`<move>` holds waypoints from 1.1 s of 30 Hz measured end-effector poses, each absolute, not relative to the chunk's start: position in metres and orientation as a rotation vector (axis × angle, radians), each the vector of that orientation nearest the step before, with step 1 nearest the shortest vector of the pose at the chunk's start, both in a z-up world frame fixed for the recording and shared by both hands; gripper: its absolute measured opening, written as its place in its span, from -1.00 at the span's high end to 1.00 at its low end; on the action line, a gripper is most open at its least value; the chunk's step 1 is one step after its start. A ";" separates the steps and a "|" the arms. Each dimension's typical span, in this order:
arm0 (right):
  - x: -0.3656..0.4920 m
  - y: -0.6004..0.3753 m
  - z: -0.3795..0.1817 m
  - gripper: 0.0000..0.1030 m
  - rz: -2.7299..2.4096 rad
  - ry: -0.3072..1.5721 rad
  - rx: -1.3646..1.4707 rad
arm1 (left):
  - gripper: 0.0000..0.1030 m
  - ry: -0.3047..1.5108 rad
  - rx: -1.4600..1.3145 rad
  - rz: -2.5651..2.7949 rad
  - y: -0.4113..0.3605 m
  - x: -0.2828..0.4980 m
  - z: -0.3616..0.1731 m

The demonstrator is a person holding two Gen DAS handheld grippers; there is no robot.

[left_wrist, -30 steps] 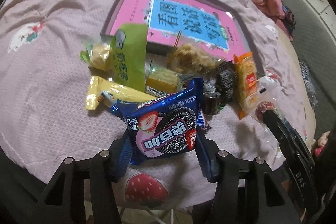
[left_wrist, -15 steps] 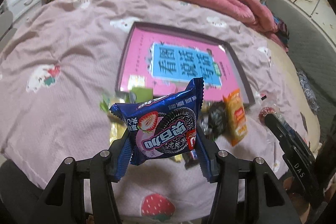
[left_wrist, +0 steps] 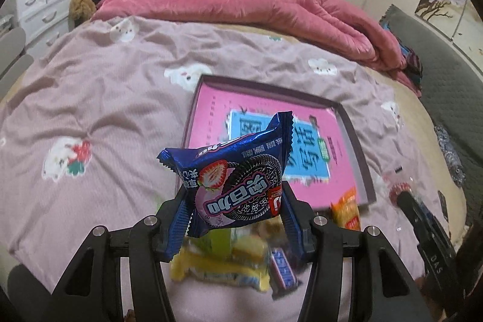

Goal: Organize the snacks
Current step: 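Carry the cookie pack and candy bag over the tray with both grippers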

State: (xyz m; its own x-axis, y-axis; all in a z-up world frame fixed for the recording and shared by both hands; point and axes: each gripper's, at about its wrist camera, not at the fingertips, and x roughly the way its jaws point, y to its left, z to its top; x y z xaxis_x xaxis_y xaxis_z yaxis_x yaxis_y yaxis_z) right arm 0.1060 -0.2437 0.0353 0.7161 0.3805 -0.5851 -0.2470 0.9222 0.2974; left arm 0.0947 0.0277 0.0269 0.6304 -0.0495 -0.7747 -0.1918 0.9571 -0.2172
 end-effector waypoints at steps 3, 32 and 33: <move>0.110 -0.245 0.033 0.20 0.340 0.691 0.207 | -0.10 0.890 -0.288 0.086 0.031 0.110 0.025; 0.168 -0.246 -0.013 0.19 0.283 0.787 0.208 | -0.11 1.082 -0.201 0.078 0.021 0.170 -0.040; 0.169 -0.245 -0.015 0.19 0.284 0.795 0.208 | -0.11 1.087 -0.199 0.078 0.020 0.170 -0.042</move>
